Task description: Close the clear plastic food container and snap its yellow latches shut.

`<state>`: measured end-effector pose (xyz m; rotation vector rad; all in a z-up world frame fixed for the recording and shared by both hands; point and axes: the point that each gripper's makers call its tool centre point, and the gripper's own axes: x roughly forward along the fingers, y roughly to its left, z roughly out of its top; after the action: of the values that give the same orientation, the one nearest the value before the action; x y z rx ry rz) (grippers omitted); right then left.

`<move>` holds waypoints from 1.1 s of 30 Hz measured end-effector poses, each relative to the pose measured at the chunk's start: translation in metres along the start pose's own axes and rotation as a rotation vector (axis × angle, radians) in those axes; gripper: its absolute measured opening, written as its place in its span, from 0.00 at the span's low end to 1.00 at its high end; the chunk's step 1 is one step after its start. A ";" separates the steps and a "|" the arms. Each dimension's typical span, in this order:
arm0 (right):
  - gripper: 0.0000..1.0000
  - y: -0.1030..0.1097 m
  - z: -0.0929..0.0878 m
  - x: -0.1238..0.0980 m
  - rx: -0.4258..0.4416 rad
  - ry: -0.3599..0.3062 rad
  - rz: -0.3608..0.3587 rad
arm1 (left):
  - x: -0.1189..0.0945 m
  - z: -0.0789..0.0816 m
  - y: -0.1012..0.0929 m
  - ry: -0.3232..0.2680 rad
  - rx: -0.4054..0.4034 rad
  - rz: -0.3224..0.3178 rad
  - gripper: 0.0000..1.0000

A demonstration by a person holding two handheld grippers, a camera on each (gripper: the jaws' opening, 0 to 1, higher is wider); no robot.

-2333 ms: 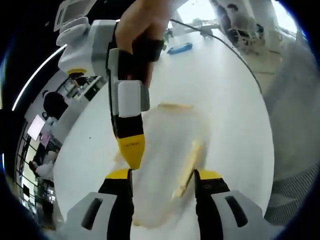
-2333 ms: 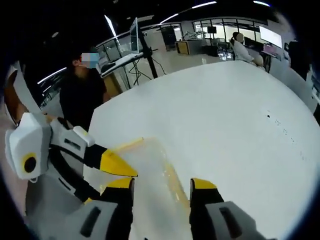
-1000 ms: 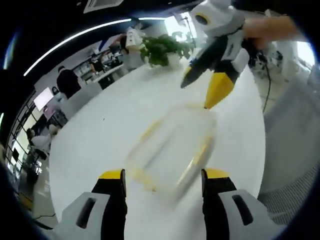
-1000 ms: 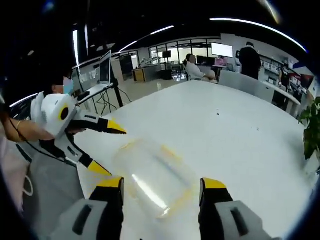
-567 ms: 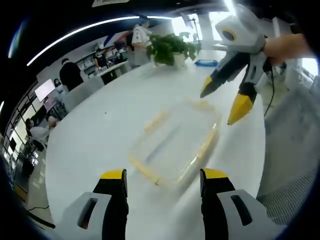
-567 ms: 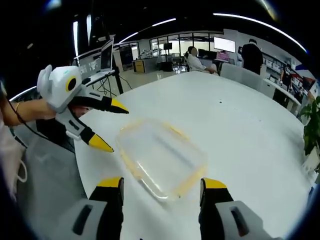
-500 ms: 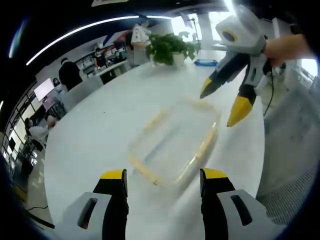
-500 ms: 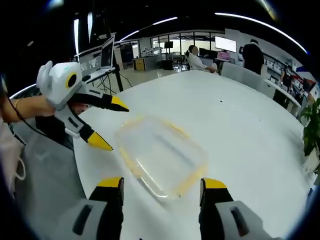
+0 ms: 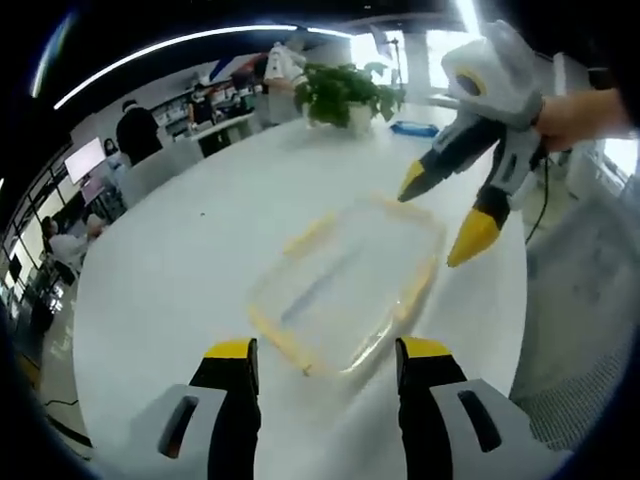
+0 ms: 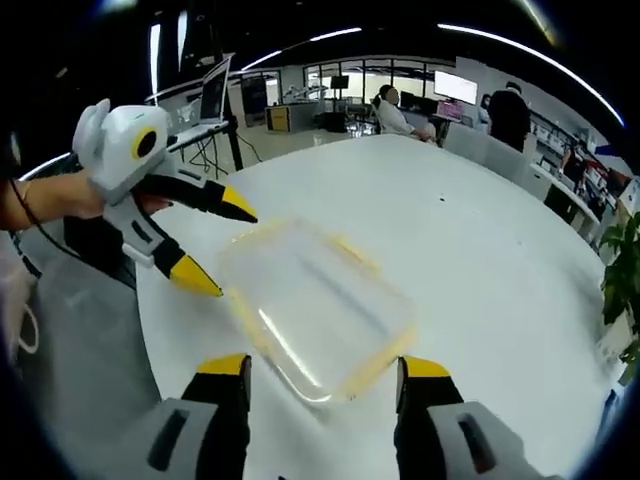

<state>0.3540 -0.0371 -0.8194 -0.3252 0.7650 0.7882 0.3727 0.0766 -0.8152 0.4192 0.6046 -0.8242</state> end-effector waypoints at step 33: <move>0.53 -0.055 0.036 0.045 0.013 0.024 0.029 | 0.038 0.015 0.058 0.015 -0.106 0.005 0.48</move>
<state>0.4334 -0.0319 -0.8274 -0.3132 0.7983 0.8073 0.4430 0.0830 -0.8215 0.3306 0.6575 -0.7808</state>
